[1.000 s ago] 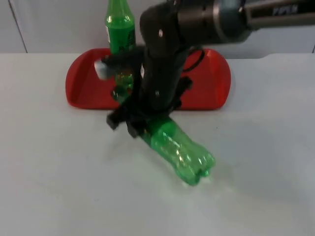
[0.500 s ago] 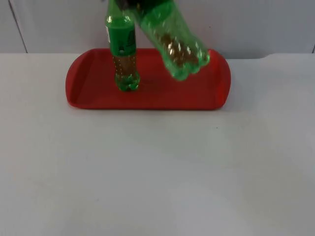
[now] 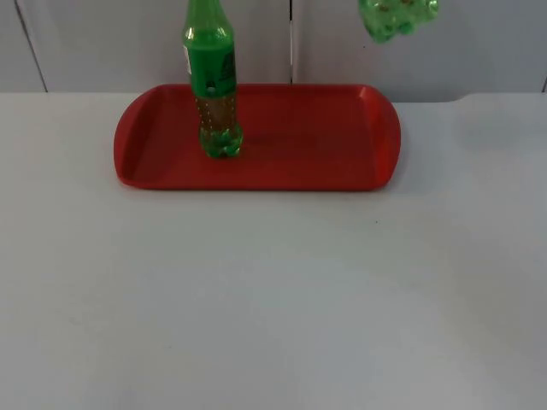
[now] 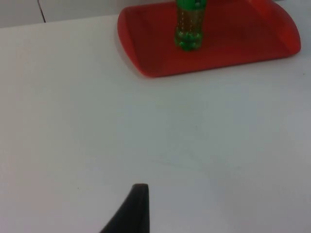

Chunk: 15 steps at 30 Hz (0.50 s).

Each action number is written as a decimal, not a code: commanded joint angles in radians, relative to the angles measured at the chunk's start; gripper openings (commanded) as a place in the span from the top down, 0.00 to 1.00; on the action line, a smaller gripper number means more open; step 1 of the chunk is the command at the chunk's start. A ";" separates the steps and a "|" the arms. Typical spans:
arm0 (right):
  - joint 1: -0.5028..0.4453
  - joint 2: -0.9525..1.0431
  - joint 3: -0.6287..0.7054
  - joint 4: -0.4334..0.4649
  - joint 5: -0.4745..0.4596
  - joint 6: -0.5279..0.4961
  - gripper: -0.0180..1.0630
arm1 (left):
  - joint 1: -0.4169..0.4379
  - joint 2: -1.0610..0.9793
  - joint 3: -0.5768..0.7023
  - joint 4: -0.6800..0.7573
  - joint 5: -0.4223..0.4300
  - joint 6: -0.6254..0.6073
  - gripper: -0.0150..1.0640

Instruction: Place the bottle upright on the tray.

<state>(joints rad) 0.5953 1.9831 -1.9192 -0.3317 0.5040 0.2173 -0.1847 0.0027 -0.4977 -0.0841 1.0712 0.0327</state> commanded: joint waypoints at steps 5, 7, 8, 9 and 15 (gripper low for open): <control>-0.054 -0.015 0.150 -0.005 -0.355 0.025 0.98 | 0.000 -0.003 0.004 -0.002 0.001 -0.003 0.01; -0.075 -0.015 0.221 -0.005 -0.504 0.027 0.98 | 0.000 -0.003 0.004 -0.002 0.001 -0.003 0.01; -0.087 -0.015 0.261 -0.005 -0.599 0.028 0.98 | 0.000 -0.003 0.004 -0.002 0.001 -0.003 0.01; -0.087 -0.015 0.261 -0.005 -0.599 0.028 0.98 | 0.000 -0.003 0.004 -0.002 0.001 -0.003 0.01; -0.136 0.015 0.405 -0.001 -1.019 0.022 0.98 | 0.000 -0.003 0.004 -0.002 0.001 -0.003 0.01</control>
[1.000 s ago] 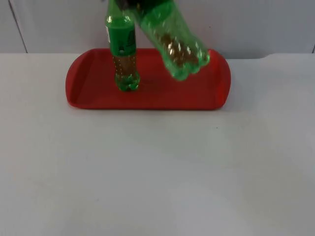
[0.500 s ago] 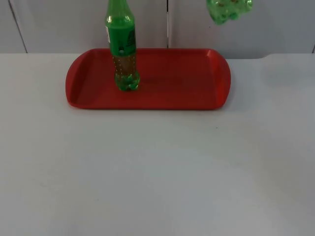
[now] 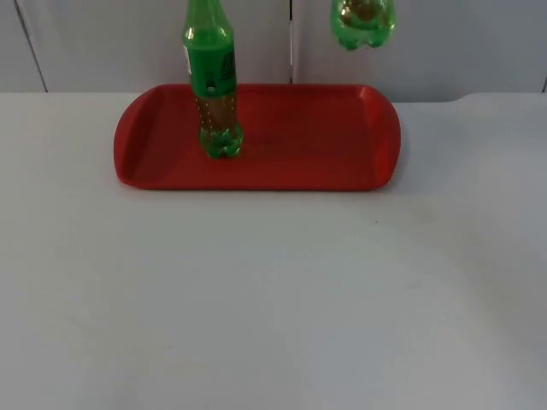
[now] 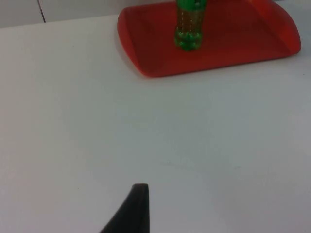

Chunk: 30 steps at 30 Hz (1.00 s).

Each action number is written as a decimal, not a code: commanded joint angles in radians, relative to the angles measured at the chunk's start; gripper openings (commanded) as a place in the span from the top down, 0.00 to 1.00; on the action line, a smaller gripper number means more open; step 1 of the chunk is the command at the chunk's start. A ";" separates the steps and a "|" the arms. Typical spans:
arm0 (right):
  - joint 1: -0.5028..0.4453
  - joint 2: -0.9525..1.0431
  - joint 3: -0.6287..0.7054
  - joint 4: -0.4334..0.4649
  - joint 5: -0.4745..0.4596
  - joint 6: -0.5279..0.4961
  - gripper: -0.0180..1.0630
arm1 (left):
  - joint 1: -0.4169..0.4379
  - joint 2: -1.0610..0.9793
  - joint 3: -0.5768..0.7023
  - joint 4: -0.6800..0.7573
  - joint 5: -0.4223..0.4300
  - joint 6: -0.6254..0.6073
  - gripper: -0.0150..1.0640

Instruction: Place the bottle upright on the tray.

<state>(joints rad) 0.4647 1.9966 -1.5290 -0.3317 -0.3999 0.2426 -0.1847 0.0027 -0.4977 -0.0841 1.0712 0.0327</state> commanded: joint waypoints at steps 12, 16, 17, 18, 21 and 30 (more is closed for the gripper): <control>-0.015 0.042 0.015 0.035 -0.190 -0.034 0.98 | 0.000 -0.003 0.004 0.000 0.001 -0.003 0.01; -0.015 0.042 0.015 0.035 -0.265 -0.034 0.98 | 0.000 -0.003 0.004 0.000 0.001 -0.003 0.01; -0.015 0.042 0.015 0.035 -0.288 -0.042 0.98 | 0.000 -0.003 0.004 0.000 0.001 -0.003 0.01; -0.015 0.042 0.015 0.035 -0.301 -0.054 0.98 | 0.000 -0.003 0.004 0.000 0.001 -0.003 0.01; -0.015 0.042 0.015 0.035 -0.316 -0.060 0.98 | 0.000 -0.003 0.004 0.000 0.001 -0.003 0.01; -0.015 0.042 0.015 0.020 -0.243 -0.075 0.98 | -0.108 -0.003 0.004 0.000 0.001 -0.003 0.01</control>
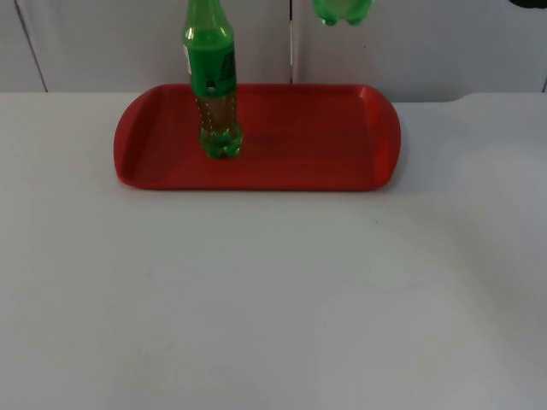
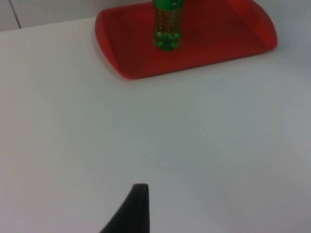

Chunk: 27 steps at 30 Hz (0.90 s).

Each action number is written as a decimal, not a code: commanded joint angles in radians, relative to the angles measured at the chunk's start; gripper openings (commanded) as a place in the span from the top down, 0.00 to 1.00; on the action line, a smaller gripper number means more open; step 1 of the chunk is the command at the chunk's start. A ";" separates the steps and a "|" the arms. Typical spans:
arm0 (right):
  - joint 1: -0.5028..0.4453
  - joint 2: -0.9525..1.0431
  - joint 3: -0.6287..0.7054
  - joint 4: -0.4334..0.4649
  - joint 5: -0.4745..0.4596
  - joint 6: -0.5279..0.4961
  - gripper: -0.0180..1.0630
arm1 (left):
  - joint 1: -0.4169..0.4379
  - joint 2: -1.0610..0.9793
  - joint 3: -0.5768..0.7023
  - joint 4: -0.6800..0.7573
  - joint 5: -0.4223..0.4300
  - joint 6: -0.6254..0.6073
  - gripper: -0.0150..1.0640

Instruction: Place the bottle upright on the tray.

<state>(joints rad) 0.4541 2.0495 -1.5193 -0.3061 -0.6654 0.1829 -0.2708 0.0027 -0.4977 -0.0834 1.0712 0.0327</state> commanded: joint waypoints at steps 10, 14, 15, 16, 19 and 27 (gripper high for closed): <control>-0.007 0.075 0.003 -0.002 -0.131 -0.112 0.98 | -0.026 -0.003 0.004 0.000 0.001 -0.003 0.01; -0.007 0.169 0.003 0.065 -0.290 -0.112 0.98 | -0.026 -0.003 0.004 0.000 0.001 -0.003 0.01; -0.007 0.206 0.003 0.096 -0.345 -0.112 0.98 | -0.026 -0.003 0.004 0.000 0.001 -0.003 0.01; -0.007 0.239 0.003 0.133 -0.407 -0.112 0.98 | -0.026 -0.003 0.004 0.000 0.001 -0.003 0.01; -0.015 0.308 0.003 0.181 -0.538 -0.088 0.98 | -0.026 -0.003 0.004 0.000 0.001 -0.003 0.01; -0.062 0.388 0.003 0.160 -0.554 -0.098 0.98 | -0.026 -0.003 0.004 0.000 0.001 -0.003 0.01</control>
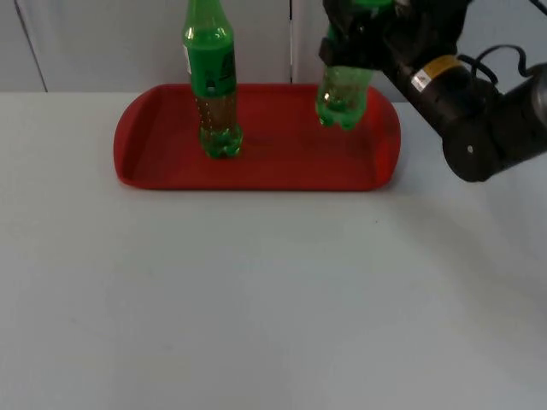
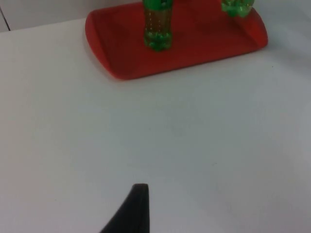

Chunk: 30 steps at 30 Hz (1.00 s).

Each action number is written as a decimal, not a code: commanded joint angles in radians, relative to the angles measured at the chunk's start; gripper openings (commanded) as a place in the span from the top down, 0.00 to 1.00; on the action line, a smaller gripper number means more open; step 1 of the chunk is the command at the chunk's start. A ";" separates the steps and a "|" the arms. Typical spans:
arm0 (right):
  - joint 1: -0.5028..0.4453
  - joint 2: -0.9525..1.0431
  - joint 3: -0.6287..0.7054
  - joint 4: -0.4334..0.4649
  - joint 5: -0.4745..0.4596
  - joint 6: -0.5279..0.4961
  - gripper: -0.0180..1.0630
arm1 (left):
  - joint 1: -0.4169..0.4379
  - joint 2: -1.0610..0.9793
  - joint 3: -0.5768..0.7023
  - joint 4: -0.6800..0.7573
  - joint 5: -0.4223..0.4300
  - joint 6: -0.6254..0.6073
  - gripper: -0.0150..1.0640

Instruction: Place the bottle upright on the tray.

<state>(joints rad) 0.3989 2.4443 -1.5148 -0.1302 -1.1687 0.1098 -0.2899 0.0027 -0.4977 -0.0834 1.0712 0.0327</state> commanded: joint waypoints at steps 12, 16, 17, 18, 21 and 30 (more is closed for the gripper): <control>-0.009 -0.005 -0.071 -0.172 0.074 -0.081 0.98 | -0.007 -0.003 0.004 0.000 0.001 -0.003 0.01; -0.009 0.006 -0.071 -0.172 0.055 -0.088 0.98 | -0.007 -0.003 0.004 0.000 0.001 -0.003 0.01; -0.009 0.006 -0.071 -0.172 0.055 -0.088 0.98 | -0.007 -0.003 0.004 0.000 0.001 -0.003 0.01; -0.009 0.019 -0.071 -0.160 0.018 -0.086 0.98 | -0.007 -0.003 0.004 0.000 0.001 -0.003 0.01; -0.009 0.063 -0.071 -0.086 -0.052 -0.066 0.98 | -0.007 -0.003 0.004 0.000 0.001 -0.003 0.01; -0.009 0.144 -0.134 -0.109 -0.052 -0.066 0.98 | -0.007 -0.003 0.004 0.000 0.001 -0.003 0.01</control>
<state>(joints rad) 0.3900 2.5896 -1.6325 -0.2199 -1.1832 0.0451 -0.2899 0.0027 -0.4977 -0.0834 1.0712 0.0327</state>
